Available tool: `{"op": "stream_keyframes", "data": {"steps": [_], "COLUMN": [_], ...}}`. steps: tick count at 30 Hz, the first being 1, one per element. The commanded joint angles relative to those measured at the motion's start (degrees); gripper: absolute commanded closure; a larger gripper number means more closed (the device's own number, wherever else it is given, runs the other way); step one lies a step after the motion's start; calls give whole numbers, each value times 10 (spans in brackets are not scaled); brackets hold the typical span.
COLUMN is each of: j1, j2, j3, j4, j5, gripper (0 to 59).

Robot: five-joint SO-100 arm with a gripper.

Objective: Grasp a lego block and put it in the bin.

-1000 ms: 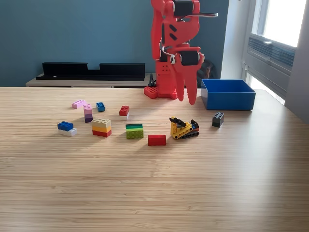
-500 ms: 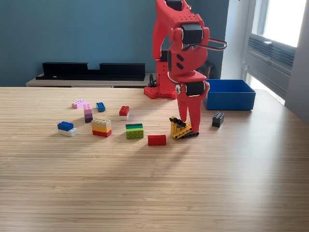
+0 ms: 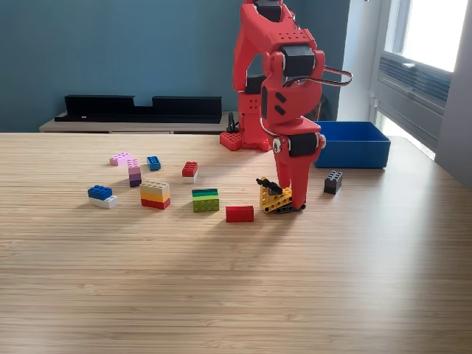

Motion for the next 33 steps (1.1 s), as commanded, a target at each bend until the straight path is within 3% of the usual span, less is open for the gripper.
{"op": "stream_keyframes", "data": {"steps": [1,15,20,24,29,33], "j1": [-2,-8,-13,-18,-38,-78], "j2": [12,21,22,33,89,149], "j3": [-32,-36,-78,-174,-253,-272], "j4": [-15,14,86,172,238,278], "j5": [14,13,13,20,22,25], "gripper": [565,585,585,585,585,586]}}
